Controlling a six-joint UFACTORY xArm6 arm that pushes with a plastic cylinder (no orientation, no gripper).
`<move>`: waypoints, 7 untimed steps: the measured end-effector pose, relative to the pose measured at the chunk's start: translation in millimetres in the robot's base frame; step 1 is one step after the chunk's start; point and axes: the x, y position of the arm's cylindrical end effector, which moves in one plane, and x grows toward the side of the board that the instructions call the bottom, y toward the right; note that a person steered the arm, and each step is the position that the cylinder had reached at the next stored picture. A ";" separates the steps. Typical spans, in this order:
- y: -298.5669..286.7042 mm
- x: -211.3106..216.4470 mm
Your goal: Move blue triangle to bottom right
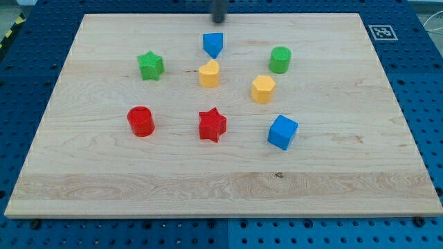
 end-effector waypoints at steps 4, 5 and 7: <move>15.6 76.7; 44.2 83.5; 44.2 107.4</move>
